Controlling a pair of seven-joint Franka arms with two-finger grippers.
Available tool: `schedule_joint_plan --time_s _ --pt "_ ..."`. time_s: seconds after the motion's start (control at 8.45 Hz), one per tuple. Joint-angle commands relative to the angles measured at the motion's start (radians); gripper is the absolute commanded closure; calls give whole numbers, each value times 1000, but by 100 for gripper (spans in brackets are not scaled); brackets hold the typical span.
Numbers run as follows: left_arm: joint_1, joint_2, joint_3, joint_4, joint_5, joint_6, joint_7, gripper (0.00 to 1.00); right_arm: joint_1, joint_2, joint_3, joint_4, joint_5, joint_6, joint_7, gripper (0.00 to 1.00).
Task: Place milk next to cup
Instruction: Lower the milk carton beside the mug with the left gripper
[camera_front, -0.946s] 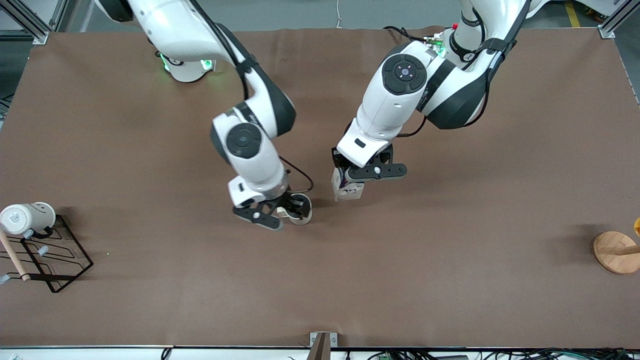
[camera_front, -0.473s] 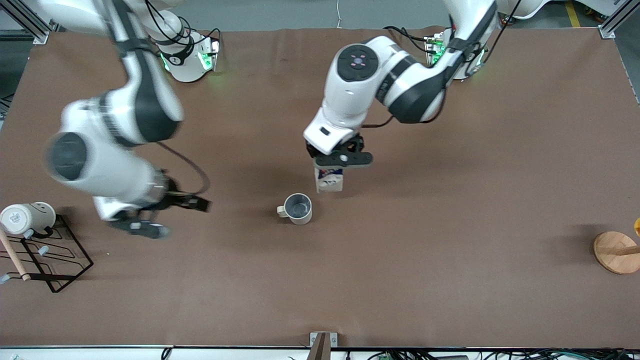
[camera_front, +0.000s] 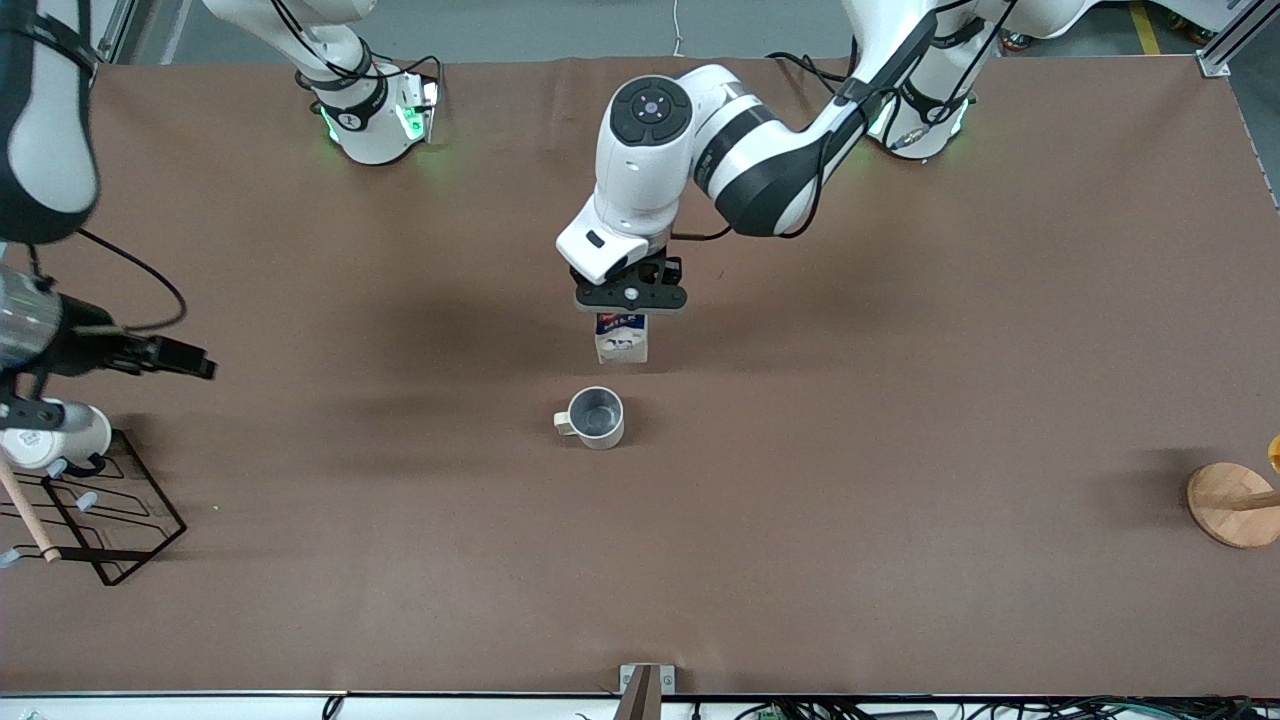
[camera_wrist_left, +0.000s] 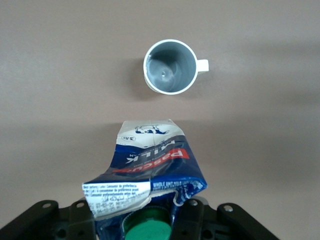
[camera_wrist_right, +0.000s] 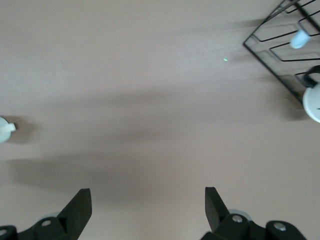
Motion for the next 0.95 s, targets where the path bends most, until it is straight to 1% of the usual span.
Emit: schedule_joint_plan --time_s 0.0,0.12,0.35,0.83 --pt "-22 73 12 70 23 9 10 57 -30 -155 22 -99 -31 -40 -53 0" --pt "-27 90 13 75 25 26 10 57 -22 -226 25 -159 -60 -44 -51 0" --pt "-31 131 13 78 59 55 4 57 -22 -276 28 -170 -61 -56 -63 0" --pt "-62 170 27 75 83 83 -4 55 -22 -271 30 -150 -64 -39 -87 0"
